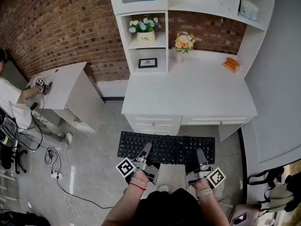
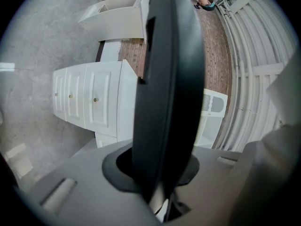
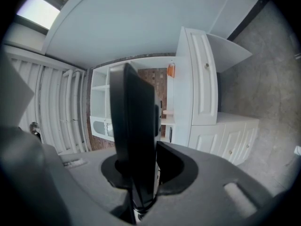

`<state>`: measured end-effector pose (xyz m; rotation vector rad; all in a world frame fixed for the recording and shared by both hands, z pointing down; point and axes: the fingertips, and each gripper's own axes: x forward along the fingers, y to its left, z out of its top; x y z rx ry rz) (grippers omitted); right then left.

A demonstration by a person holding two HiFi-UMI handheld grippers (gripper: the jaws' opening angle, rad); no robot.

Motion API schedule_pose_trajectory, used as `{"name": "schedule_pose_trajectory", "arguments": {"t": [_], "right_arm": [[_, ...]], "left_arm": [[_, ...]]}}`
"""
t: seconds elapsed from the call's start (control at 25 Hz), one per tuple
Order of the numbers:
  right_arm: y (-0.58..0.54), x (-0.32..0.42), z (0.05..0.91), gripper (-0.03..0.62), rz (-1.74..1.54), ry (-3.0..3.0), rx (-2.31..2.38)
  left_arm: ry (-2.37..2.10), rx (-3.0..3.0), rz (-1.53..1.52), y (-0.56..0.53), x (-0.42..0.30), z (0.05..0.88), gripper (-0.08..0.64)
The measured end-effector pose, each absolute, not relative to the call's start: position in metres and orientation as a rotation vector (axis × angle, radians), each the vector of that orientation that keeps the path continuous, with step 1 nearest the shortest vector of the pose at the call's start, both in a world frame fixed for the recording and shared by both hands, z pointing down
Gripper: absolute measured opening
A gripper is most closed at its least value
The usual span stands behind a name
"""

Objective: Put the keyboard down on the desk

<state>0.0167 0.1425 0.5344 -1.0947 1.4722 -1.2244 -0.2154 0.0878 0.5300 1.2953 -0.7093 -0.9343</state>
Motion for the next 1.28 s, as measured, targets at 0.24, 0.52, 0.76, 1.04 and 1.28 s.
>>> {"name": "schedule_pose_trajectory", "arguments": {"t": [0.24, 0.52, 0.76, 1.04, 1.28], "right_arm": [[0.133, 0.021, 0.538, 0.069, -1.233, 1.463, -1.099], [0.101, 0.038, 0.547, 0.069, -1.261, 1.434, -1.101], [0.061, 0.060, 0.548, 0.069, -1.277, 1.440, -1.108], [0.010, 0.092, 0.554, 0.069, -1.302, 1.439, -1.113], [-0.029, 0.120, 0.558, 0.069, -1.320, 1.435, -1.110]], "left_arm": [[-0.708, 1.282, -0.927, 0.078, -0.210, 0.536, 0.074], [-0.713, 1.275, -0.929, 0.046, -0.193, 0.541, 0.074], [-0.729, 1.263, -0.925, 0.008, -0.171, 0.545, 0.074], [-0.752, 1.253, -0.919, -0.041, -0.141, 0.549, 0.074], [-0.762, 1.249, -0.917, -0.079, -0.112, 0.552, 0.074]]}}
